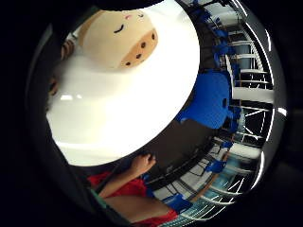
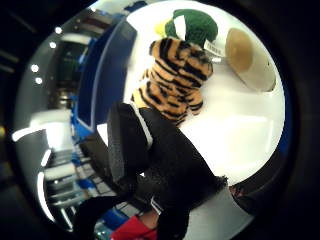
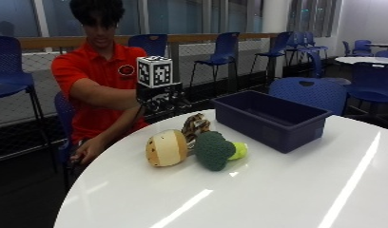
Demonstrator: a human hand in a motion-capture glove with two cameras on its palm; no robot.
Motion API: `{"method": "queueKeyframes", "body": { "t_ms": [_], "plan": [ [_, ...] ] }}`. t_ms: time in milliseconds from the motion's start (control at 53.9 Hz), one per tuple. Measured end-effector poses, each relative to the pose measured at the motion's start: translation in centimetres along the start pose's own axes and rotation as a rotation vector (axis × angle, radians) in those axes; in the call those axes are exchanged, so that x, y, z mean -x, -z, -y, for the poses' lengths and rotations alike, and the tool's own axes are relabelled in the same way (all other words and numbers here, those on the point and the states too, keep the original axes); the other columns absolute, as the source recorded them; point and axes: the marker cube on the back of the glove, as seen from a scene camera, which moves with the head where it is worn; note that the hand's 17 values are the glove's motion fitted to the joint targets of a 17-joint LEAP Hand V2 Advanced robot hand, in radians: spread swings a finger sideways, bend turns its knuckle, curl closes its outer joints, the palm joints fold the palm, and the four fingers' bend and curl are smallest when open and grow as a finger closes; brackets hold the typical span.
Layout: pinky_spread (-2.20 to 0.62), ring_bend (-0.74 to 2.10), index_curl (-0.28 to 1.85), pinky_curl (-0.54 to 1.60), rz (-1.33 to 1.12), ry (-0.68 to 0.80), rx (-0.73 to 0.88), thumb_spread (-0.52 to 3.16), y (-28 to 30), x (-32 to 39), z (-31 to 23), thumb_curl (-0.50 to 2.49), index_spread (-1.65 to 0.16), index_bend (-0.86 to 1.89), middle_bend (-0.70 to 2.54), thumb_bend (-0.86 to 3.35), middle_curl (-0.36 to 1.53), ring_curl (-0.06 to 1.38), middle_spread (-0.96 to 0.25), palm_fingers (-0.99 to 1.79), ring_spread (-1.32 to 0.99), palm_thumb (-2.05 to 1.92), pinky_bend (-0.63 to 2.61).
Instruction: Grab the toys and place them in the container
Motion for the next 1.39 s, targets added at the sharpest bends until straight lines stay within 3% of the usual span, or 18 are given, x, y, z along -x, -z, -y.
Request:
{"method": "queueKeyframes", "body": {
  "t_ms": [167,408,1020,1391],
  "plan": [
    [-0.01,0.14,0.10,0.18,0.011,0.009,0.004,0.81,-0.5,0.3,-0.4,0.01,-0.24,0.16,0.14,-0.10,0.08,0.03,-0.09,-0.17,-0.09,-0.15,0.53],
    [-0.01,0.15,0.17,0.24,-0.009,0.005,-0.027,1.03,-0.7,-0.3,-0.4,0.03,-0.28,0.15,0.14,-0.10,0.14,0.07,-0.10,-0.20,-0.11,-0.15,0.53],
    [0.02,0.14,0.27,0.29,-0.079,-0.083,-0.022,0.99,-2.4,-6.1,8.0,0.04,-0.31,0.17,0.14,-0.13,0.22,0.11,-0.11,-0.18,-0.10,-0.20,0.43],
    [0.04,0.13,0.30,0.32,-0.077,-0.082,0.063,0.92,-4.4,-7.4,10.7,0.08,-0.32,0.16,0.13,-0.11,0.22,0.12,-0.11,-0.19,-0.09,-0.15,0.44]
  ]
}}
